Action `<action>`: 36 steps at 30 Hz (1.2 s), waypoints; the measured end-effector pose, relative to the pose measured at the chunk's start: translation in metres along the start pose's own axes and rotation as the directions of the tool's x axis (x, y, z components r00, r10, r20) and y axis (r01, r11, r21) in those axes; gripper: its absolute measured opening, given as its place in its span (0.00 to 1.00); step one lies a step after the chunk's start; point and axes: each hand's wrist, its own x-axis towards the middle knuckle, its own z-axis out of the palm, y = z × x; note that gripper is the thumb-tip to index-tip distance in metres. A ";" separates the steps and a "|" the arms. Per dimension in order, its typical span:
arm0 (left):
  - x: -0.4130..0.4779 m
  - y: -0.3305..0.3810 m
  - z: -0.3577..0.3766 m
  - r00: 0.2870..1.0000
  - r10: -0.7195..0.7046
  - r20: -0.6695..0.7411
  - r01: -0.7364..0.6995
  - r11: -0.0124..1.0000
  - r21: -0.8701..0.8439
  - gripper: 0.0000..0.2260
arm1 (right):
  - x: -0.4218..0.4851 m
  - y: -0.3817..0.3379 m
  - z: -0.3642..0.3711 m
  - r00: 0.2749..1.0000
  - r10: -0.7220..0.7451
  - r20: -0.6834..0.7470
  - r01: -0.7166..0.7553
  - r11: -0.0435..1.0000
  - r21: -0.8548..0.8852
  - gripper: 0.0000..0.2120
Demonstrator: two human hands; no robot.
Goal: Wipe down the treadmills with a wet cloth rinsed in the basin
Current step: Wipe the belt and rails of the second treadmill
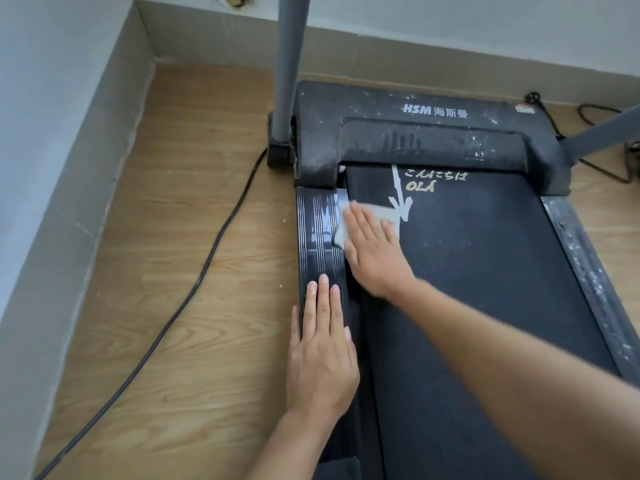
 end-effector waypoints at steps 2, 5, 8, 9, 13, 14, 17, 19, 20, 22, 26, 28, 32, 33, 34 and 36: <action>-0.001 0.000 0.000 1.000 0.003 -0.002 -0.003 1.000 0.003 0.28 | 0.043 0.001 -0.008 1.000 0.021 0.017 -0.020 1.000 -0.015 0.30; -0.001 0.000 0.000 1.000 0.010 -0.007 -0.010 1.000 -0.002 0.28 | 0.051 0.003 -0.010 0.999 0.019 0.036 -0.017 0.998 -0.054 0.29; -0.002 -0.002 0.001 1.000 0.006 -0.014 -0.006 1.000 -0.011 0.28 | 0.000 -0.002 -0.001 0.999 -0.026 0.043 0.029 0.997 -0.065 0.30; 0.000 -0.003 0.003 1.000 0.009 -0.019 -0.009 1.000 -0.017 0.28 | -0.024 -0.006 0.004 0.998 -0.029 0.050 0.032 0.998 -0.057 0.31; -0.003 -0.008 0.002 1.000 0.014 -0.023 -0.015 0.998 -0.053 0.27 | -0.164 -0.026 0.023 0.993 -0.035 0.115 0.037 0.999 -0.017 0.31; -0.003 -0.009 0.002 1.000 0.013 -0.022 -0.014 0.998 -0.053 0.27 | -0.209 -0.032 0.032 0.989 -0.046 0.137 0.050 0.999 -0.022 0.31; -0.002 -0.009 0.001 1.000 0.004 -0.025 -0.006 0.997 -0.070 0.27 | -0.332 -0.047 0.059 0.984 -0.074 0.161 0.093 0.989 -0.116 0.29; -0.003 -0.009 0.001 1.000 0.003 -0.027 -0.005 0.997 -0.073 0.27 | -0.360 -0.046 0.065 0.979 -0.077 0.188 0.102 0.986 -0.129 0.28; -0.004 -0.009 0.002 0.999 0.009 -0.030 -0.011 0.997 -0.071 0.27 | -0.355 -0.044 0.066 0.979 -0.089 0.185 0.112 0.987 -0.119 0.28; -0.003 -0.010 0.005 0.999 0.030 -0.042 -0.034 0.996 -0.079 0.26 | -0.326 -0.040 0.059 0.981 -0.119 0.154 0.136 0.985 -0.103 0.29; -0.003 -0.013 0.008 0.997 0.040 -0.066 -0.046 0.995 -0.093 0.26 | -0.216 -0.029 0.042 0.997 -0.061 0.046 0.062 0.998 -0.027 0.30; 0.000 -0.015 0.009 0.996 0.078 -0.047 -0.082 0.991 -0.105 0.26 | -0.161 -0.025 0.034 0.998 -0.004 0.070 0.003 1.000 0.010 0.31; 0.002 -0.013 -0.001 0.996 0.075 0.038 -0.073 0.996 -0.060 0.27 | -0.145 -0.026 0.032 0.995 0.051 0.091 -0.052 0.999 0.012 0.30; 0.003 -0.012 -0.007 0.994 0.059 0.088 -0.056 0.998 -0.040 0.27 | -0.164 -0.029 0.037 0.996 0.049 0.076 -0.049 0.999 0.007 0.30; 0.001 -0.011 -0.013 0.990 0.038 0.132 -0.036 0.999 -0.016 0.27 | -0.189 -0.034 0.045 0.997 0.038 0.064 -0.038 0.999 0.006 0.31; -0.025 -0.002 -0.021 0.984 0.025 0.176 -0.033 0.998 0.046 0.28 | -0.256 -0.040 0.061 0.999 0.002 0.040 -0.003 1.000 0.025 0.32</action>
